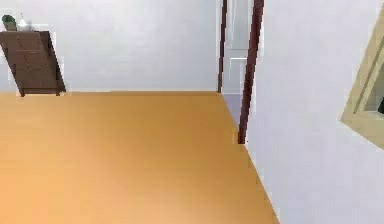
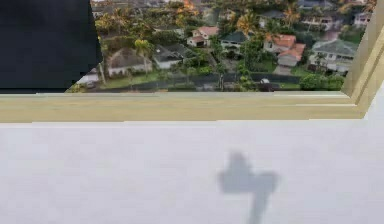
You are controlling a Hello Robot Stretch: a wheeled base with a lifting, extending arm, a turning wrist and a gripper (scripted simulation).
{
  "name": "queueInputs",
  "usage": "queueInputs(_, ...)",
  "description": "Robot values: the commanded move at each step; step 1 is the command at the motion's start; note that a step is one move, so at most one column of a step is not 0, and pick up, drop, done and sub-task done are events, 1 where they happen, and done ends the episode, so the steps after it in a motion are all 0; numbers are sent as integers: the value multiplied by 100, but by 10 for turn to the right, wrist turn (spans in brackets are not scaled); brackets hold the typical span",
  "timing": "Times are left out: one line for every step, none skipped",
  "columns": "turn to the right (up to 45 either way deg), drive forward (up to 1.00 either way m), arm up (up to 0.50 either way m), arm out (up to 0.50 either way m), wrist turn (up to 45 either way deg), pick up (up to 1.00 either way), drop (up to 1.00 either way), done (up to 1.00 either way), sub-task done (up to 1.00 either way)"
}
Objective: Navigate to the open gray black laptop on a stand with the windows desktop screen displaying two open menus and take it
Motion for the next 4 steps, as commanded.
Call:
queueInputs(-120,0,0,0,0,0,0,0,0)
queueInputs(0,5,0,0,0,0,0,0,0)
queueInputs(-420,0,0,0,0,0,0,0,0)
queueInputs(0,100,0,0,0,0,0,0,0)
